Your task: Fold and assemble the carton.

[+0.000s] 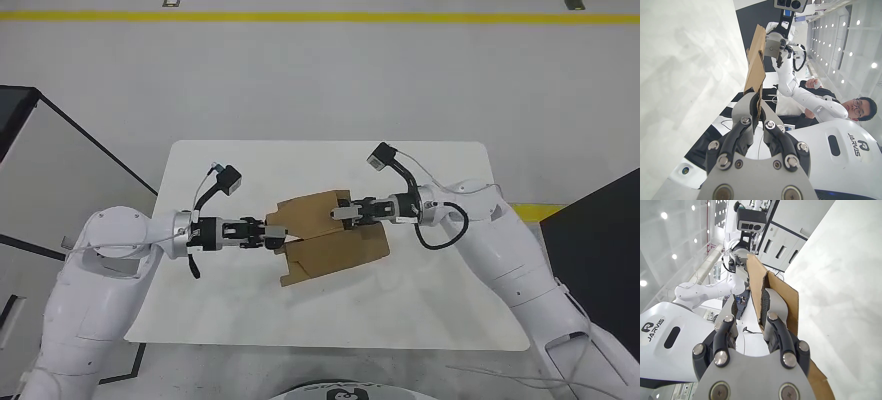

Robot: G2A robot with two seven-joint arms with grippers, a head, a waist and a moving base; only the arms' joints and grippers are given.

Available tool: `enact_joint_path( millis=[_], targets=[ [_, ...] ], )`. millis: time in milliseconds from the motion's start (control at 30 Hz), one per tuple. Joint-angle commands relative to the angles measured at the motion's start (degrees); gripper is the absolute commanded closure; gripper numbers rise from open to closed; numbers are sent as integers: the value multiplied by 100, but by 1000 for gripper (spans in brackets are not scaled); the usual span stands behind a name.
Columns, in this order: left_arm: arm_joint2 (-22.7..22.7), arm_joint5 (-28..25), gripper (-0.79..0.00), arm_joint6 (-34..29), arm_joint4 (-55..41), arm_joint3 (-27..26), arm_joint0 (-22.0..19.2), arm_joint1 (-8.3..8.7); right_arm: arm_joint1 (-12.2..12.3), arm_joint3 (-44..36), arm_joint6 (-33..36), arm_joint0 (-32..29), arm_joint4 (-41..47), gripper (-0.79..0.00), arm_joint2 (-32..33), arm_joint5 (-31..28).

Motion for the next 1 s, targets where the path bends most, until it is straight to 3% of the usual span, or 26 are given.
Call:
enact_joint_path(
  millis=[0, 133, 233, 267, 433, 467, 500, 700, 967],
  targets=[
    [6, -3, 0, 10, 14, -6, 7, 8, -4, 3, -19, 4, -36, -262, -14, 4],
    [21, -1, 0, 31, 7, -18, 26, 21, -13, -12, -58, 2, -83, -188, -48, 16],
    [36, -3, 0, 46, -1, -17, 33, 29, -21, -8, -67, 2, -90, -71, -73, 24],
    [39, 0, 0, 48, -2, -19, 32, 32, -24, -5, -74, 3, -99, 0, -79, 25],
    [42, 20, 0, 126, -32, -26, 55, 45, -28, 14, -82, 5, -155, 0, -97, 18],
    [40, 25, -111, 146, -45, -27, 60, 48, -28, 18, -89, -1, -148, 0, -91, 7],
    [34, 28, -785, 176, -107, -20, 69, 47, -27, 26, -95, -8, -138, 0, -78, -14],
    [-118, -100, -785, 219, -784, 68, 90, 42, -4, 94, -156, -100, 65, 0, 87, -178],
    [-481, -101, -785, 360, -876, 149, 250, 90, 63, 247, 113, -264, 763, 0, 485, -282]
  ],
)
